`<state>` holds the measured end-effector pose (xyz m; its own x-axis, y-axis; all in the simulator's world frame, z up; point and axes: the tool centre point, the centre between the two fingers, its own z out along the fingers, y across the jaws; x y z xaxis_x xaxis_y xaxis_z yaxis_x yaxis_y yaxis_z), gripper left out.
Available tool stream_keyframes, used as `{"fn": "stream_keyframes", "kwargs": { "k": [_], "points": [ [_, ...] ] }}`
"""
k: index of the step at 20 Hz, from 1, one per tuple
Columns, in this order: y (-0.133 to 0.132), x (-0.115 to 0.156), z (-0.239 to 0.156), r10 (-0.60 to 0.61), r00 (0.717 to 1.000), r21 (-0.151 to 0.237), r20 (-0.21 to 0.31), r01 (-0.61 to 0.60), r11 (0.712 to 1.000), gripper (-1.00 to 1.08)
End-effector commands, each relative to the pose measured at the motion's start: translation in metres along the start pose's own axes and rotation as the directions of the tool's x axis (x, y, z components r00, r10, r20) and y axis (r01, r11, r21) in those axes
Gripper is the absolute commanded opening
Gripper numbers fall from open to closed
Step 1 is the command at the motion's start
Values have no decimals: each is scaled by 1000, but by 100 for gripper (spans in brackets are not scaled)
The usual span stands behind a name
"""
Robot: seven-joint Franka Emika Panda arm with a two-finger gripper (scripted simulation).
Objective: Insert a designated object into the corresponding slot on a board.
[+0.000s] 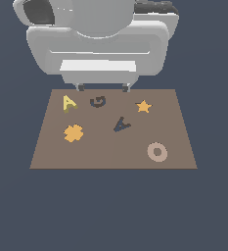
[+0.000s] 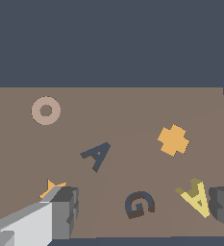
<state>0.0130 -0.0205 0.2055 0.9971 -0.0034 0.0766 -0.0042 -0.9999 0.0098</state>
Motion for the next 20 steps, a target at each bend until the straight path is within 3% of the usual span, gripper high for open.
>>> {"fn": "stream_keyframes", "kwargs": {
  "k": [1,11,20],
  "points": [
    [0,0,0,0,1000,0,0,0,1000,100],
    [10,-12,13,-44,999,3,6,44,999,100],
    [38,-39,46,-155,988,11,21,155,988,100]
  ]
}}
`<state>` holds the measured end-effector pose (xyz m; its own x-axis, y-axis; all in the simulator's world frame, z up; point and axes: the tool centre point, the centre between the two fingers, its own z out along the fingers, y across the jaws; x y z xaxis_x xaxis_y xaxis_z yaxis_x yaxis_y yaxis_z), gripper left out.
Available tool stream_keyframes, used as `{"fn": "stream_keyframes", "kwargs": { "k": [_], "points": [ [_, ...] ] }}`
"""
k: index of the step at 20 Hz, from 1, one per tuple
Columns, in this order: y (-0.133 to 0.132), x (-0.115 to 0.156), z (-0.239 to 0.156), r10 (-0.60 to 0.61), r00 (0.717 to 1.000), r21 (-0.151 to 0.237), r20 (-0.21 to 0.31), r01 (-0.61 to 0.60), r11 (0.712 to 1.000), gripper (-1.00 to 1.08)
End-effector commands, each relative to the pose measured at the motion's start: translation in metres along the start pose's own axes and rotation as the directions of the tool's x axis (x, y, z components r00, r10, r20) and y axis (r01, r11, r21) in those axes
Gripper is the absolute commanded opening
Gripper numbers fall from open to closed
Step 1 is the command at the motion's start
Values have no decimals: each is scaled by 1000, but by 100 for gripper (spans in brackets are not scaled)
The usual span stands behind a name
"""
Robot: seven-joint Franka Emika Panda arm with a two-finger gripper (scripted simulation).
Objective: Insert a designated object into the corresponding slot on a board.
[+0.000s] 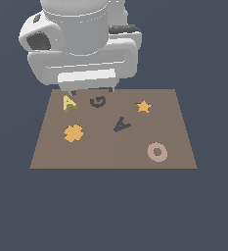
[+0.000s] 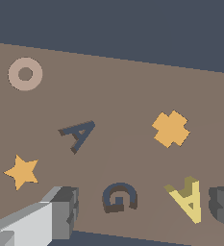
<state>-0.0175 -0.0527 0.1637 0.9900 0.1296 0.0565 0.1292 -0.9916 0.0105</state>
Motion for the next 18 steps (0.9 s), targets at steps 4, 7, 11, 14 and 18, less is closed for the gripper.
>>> {"fn": "stream_keyframes", "kwargs": {
  "k": [4,7,11,14,18],
  "points": [
    [22,-24,28,-92,996,6,13,92,996,100],
    [37,-38,45,-149,989,11,21,149,989,100],
    [56,-52,66,-216,976,17,30,215,976,100],
    [68,-61,79,-257,966,21,35,257,966,100],
    [82,-69,93,-302,953,25,41,301,953,100]
  ]
}}
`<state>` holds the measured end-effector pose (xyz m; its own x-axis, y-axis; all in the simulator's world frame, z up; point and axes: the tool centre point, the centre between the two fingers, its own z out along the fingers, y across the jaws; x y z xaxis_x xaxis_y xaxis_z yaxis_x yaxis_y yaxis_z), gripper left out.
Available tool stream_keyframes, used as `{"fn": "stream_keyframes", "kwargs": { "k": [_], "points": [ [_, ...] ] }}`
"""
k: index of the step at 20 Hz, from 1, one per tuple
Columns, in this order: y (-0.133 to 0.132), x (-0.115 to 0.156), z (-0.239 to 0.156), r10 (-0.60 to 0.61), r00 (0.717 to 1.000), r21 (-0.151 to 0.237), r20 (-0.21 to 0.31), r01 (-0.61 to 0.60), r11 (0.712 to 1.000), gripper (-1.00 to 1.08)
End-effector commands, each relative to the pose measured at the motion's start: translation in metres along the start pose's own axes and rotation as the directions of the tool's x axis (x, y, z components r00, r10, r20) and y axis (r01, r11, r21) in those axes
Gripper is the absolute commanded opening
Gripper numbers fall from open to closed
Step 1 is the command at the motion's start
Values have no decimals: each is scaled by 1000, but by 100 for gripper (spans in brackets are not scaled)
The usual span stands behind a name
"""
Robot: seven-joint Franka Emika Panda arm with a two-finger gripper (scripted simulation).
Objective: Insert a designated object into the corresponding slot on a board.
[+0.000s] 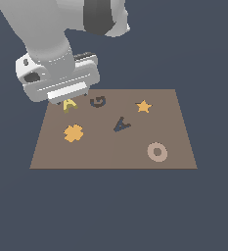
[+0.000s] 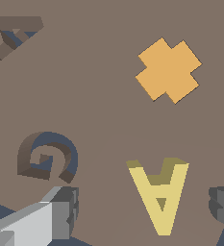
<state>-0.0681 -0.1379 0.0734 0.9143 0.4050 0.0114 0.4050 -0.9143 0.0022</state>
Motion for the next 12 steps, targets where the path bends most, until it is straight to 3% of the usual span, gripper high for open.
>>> {"fn": "stream_keyframes", "kwargs": {
  "k": [1,12],
  "points": [
    [7,-6,8,-29,1000,1,3,29,1000,100],
    [21,-17,23,-78,997,4,11,78,997,100]
  ]
}}
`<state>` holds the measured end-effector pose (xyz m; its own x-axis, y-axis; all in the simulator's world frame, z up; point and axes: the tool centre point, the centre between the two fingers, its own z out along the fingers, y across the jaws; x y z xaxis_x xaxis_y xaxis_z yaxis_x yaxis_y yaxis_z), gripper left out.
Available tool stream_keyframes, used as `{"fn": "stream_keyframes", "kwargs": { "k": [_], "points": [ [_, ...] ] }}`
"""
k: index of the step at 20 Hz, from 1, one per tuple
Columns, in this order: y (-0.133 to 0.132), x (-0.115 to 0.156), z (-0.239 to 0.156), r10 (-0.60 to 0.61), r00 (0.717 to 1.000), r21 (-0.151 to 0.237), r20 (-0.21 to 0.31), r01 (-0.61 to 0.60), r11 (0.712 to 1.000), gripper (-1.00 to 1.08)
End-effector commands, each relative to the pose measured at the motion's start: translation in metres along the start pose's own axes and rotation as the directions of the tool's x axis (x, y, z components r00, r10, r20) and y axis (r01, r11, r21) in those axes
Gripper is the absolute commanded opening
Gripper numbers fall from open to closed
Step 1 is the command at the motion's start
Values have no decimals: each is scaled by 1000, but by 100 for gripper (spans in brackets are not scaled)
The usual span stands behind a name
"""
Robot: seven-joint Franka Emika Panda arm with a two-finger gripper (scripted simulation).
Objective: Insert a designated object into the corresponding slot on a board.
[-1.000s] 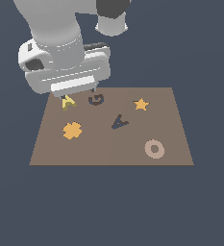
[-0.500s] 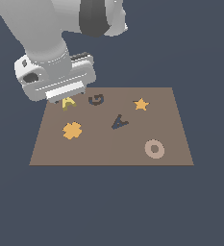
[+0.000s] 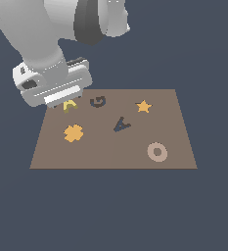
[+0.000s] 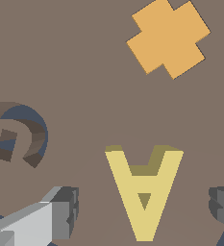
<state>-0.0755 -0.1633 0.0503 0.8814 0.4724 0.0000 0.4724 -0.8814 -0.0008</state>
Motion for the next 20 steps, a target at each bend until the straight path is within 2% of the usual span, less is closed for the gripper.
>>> {"fn": "stream_keyframes", "kwargs": {
  "k": [1,13,14,20],
  "points": [
    [1,0,0,-3,1000,0,0,3,1000,100],
    [1,0,20,-3,1000,-1,0,3,1000,100],
    [1,0,20,-3,1000,-1,0,3,1000,-100],
    [1,0,20,-3,1000,-1,0,3,1000,-100]
  ]
}}
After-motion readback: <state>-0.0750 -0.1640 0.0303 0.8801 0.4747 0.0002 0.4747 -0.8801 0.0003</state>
